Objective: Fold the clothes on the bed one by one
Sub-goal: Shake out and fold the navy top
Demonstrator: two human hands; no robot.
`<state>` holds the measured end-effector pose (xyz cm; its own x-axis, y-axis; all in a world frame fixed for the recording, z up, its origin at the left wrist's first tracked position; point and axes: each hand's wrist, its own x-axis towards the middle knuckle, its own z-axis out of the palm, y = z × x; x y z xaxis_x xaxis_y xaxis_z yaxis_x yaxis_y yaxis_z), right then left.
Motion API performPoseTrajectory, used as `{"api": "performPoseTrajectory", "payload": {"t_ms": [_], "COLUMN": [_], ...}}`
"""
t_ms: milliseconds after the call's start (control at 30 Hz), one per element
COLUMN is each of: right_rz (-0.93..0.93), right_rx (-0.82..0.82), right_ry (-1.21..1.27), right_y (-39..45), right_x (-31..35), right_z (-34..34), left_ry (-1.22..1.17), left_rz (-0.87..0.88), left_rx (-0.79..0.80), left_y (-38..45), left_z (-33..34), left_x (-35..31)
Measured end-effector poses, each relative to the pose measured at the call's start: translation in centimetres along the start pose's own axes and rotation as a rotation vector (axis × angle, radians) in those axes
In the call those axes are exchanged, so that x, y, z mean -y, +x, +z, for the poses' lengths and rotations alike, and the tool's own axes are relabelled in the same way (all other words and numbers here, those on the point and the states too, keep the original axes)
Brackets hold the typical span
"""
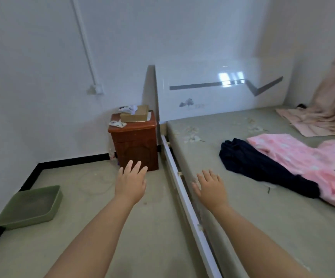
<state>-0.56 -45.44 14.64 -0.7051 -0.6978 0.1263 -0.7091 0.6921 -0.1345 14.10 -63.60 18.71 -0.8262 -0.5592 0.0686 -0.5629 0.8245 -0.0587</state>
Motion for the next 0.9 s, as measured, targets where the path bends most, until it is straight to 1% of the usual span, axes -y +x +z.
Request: {"api": "performPoseTrajectory", "payload": {"t_ms": [133, 233, 300, 400, 500, 533, 600, 667, 767, 900], "right_rz": [0.237, 0.429, 0.525, 0.69, 0.82, 0.861, 0.931, 0.951, 0.982, 1.021], "right_rx": [-0.029, -0.07, -0.086, -0.063, -0.142, -0.145, -0.077, -0.045, 0.037, 0.181], "right_ry": [-0.033, -0.02, -0.008, -0.021, 0.005, 0.026, 0.06, 0.075, 0.079, 0.073], "right_y": [6.3, 9.2, 10.0, 11.1, 13.1, 13.9, 16.3, 18.6, 21.9, 25.2], "right_x": [-4.8, -9.3, -11.9, -16.2, -20.7, -22.2, -25.2, -27.5, -30.0, -32.4], "right_z": [0.5, 1.0, 1.6, 3.3, 5.6, 6.5, 8.4, 10.4, 13.4, 17.5], "left_ry": [-0.006, -0.016, -0.029, -0.039, -0.044, -0.04, -0.022, -0.012, 0.01, 0.029], "left_rz": [0.199, 0.378, 0.486, 0.652, 0.767, 0.791, 0.822, 0.836, 0.893, 0.994], "left_rx": [-0.002, 0.014, 0.033, 0.079, 0.121, 0.142, 0.2, 0.24, 0.246, 0.32], "left_y": [12.7, 20.4, 23.8, 28.7, 33.4, 34.9, 38.5, 42.0, 47.2, 52.8], "left_z": [1.2, 2.3, 3.4, 6.0, 9.1, 10.1, 12.3, 14.3, 17.2, 22.0], "left_x": [-2.6, -7.4, -10.8, -16.5, -21.8, -23.2, -25.7, -27.4, -29.5, -32.1]}}
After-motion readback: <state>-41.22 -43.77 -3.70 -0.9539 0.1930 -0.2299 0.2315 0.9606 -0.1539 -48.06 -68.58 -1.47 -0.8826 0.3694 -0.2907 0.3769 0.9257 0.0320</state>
